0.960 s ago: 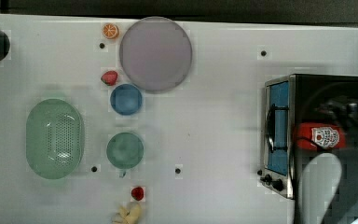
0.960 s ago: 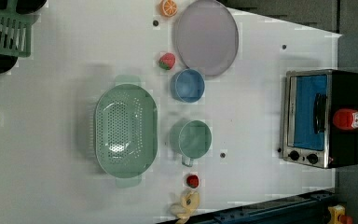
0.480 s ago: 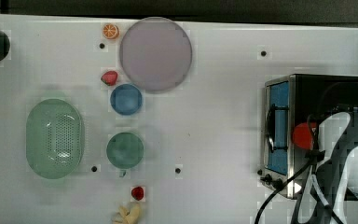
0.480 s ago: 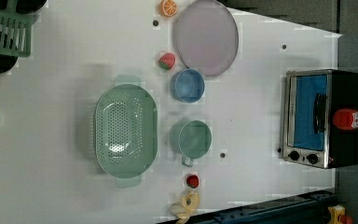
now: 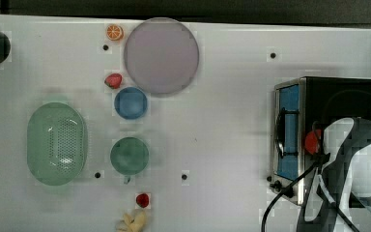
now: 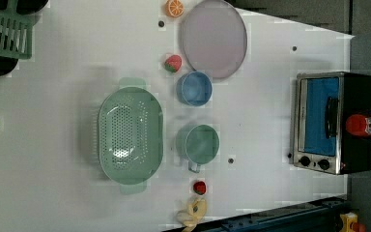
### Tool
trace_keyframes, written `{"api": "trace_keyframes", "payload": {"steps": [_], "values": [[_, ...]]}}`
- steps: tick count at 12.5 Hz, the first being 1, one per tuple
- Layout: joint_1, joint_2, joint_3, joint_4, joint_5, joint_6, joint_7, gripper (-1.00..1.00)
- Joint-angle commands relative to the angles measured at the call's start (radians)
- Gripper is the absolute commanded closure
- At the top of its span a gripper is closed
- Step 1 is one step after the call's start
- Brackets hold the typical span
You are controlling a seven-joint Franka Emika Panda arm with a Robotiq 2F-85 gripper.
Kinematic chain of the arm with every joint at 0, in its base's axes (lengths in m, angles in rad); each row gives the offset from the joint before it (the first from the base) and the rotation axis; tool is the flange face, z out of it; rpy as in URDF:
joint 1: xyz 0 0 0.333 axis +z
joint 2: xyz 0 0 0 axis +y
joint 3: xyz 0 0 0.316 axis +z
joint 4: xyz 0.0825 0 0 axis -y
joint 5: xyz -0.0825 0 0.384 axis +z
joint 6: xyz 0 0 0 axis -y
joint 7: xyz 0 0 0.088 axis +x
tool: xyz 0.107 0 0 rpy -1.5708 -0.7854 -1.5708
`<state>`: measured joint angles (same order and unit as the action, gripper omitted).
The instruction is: Pick Ketchup from oven and place it on table.
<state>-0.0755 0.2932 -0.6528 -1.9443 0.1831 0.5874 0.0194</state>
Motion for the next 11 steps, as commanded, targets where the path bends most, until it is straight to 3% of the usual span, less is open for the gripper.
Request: {"api": "trace_keyframes", "payload": {"steps": [1,3,6,8,11], "values": [[-0.007,0.002,0.013,0.027,-0.011,0.003,0.028,-0.23],[0.008,-0.020,0.018,0.066,-0.017,-0.033,0.028,-0.23],[0.088,-0.091,0.059,0.186,-0.077,-0.198,0.025,-0.23],[0.161,-0.142,0.177,0.223,-0.086,-0.236,0.025,-0.23],[0.205,-0.147,0.326,0.205,-0.086,-0.240,0.025,-0.23]]}}
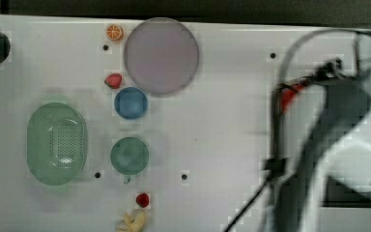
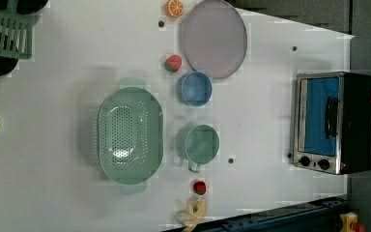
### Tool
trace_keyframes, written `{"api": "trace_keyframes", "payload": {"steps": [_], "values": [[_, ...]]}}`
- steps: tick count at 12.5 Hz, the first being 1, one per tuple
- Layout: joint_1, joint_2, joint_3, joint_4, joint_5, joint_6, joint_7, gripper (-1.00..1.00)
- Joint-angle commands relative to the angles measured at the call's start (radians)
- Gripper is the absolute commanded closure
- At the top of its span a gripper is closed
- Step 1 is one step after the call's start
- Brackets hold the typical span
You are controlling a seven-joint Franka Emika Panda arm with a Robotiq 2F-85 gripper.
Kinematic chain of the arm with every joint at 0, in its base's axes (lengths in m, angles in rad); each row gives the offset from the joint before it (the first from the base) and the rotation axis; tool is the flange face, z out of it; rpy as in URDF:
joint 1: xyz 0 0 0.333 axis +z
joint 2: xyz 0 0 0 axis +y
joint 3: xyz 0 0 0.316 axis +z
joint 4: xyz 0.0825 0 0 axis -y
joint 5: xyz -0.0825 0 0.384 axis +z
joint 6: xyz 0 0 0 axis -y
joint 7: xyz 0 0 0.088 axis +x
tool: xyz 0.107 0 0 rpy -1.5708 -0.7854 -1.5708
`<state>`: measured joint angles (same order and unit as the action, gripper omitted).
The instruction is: Pick Ketchup from oven and place it on table.
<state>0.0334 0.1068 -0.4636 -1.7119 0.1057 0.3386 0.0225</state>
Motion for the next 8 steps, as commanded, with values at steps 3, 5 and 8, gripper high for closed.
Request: {"api": "trace_keyframes", "payload": {"steps": [3,5,8], "values": [[0.125,0.039,0.264,-0.109,-0.009,0.017,0.022,-0.23],[0.131,0.039,0.291,-0.203,-0.010,0.075,0.022,-0.23],[0.130,0.039,0.285,-0.353,-0.031,0.232,0.022,-0.23]]}}
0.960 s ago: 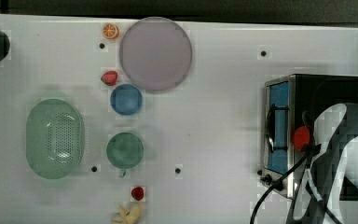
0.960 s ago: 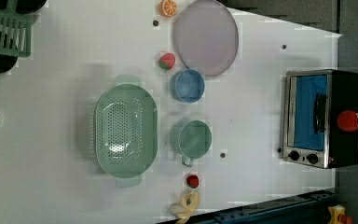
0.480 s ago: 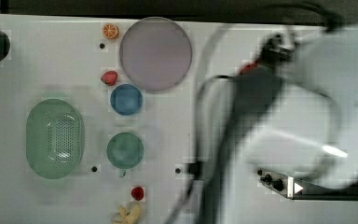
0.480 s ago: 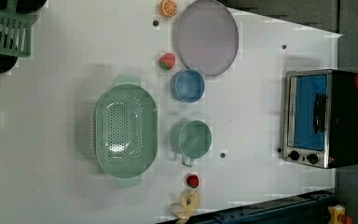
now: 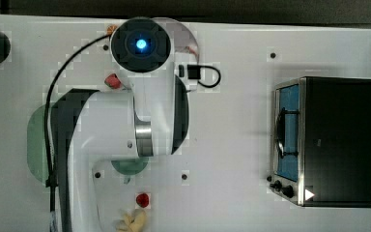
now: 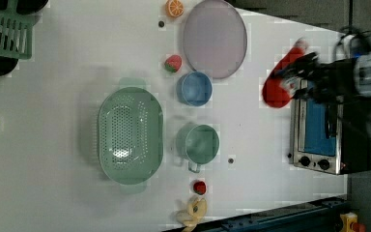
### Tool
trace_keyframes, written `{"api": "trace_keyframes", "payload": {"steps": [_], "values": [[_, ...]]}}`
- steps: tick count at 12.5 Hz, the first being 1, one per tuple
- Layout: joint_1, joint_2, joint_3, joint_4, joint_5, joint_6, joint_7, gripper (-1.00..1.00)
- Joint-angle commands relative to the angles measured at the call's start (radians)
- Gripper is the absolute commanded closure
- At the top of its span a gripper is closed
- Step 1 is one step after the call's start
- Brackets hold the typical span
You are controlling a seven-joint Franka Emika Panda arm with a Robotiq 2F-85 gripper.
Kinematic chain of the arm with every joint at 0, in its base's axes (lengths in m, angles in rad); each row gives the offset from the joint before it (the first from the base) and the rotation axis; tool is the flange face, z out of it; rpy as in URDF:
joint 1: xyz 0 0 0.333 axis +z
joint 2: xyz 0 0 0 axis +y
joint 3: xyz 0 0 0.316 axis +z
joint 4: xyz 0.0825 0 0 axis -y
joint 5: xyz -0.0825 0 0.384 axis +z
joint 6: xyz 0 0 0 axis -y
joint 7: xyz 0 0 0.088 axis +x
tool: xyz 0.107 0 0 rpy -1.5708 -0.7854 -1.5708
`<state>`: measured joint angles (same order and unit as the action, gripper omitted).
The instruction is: Pick Ketchup from oven and place it on table.
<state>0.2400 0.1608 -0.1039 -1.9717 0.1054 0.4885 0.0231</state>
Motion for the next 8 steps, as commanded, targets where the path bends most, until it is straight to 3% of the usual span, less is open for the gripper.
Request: {"api": "trace_keyframes", "payload": {"steps": [1,4,8], "values": [[-0.078,-0.013,-0.077,-0.159,-0.032,0.153,0.021,-0.23],[-0.083,0.013,-0.093,-0.256,-0.035,0.249,0.021,-0.23],[-0.083,0.119,-0.106,-0.300,-0.035,0.397,0.021,-0.23]]}}
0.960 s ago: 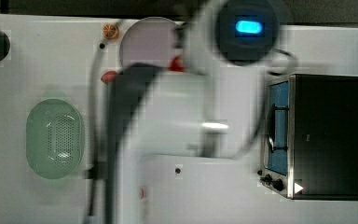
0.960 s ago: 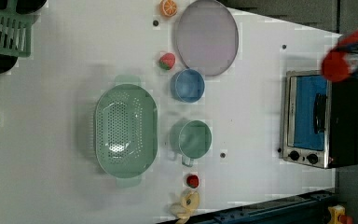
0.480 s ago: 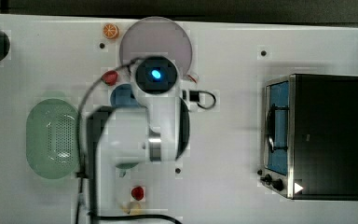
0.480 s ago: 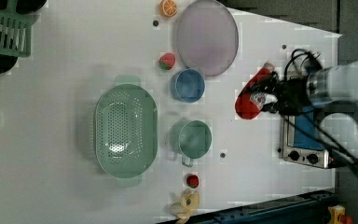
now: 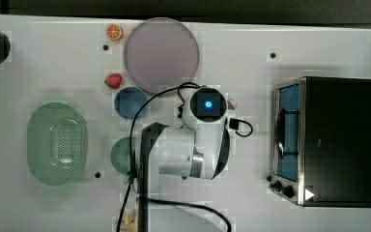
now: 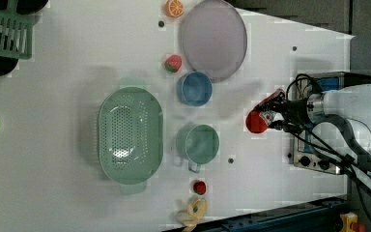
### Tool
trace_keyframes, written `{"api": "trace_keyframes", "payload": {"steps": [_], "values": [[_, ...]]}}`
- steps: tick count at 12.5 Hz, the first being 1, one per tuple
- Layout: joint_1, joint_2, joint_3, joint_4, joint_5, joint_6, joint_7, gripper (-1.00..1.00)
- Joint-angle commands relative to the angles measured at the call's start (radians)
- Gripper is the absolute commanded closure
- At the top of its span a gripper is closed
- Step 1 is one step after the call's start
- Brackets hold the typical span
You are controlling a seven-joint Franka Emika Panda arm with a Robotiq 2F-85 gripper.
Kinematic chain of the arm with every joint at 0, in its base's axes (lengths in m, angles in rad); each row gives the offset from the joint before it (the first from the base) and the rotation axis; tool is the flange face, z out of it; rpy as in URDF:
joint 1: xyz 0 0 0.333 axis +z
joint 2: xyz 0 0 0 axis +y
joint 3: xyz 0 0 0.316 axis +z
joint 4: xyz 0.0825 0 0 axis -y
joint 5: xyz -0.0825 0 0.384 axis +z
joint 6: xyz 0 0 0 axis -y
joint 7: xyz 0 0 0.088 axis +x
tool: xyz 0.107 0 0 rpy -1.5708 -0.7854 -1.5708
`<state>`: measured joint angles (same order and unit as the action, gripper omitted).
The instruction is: Pick Ketchup from oven and place it on table.
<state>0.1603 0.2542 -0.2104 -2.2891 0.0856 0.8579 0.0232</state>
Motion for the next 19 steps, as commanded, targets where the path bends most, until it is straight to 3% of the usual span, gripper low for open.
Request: {"api": "trace_keyframes", "payload": {"steps": [1,2,4,5,10,14,19], "values": [[-0.004,0.047,0.000,0.014,-0.015,0.046,0.021,-0.26],[-0.004,0.066,-0.001,0.013,-0.015,0.072,0.021,-0.42],[-0.004,0.086,-0.002,0.013,-0.014,0.116,0.024,-0.93],[-0.004,0.073,-0.005,0.018,-0.014,0.121,0.027,-1.00],[-0.002,-0.144,-0.006,0.097,-0.014,-0.050,0.125,-1.00],[-0.002,-0.318,-0.006,0.351,-0.028,-0.420,0.125,-1.00],[-0.001,-0.326,-0.004,0.562,-0.101,-0.792,0.159,-1.00]]}}
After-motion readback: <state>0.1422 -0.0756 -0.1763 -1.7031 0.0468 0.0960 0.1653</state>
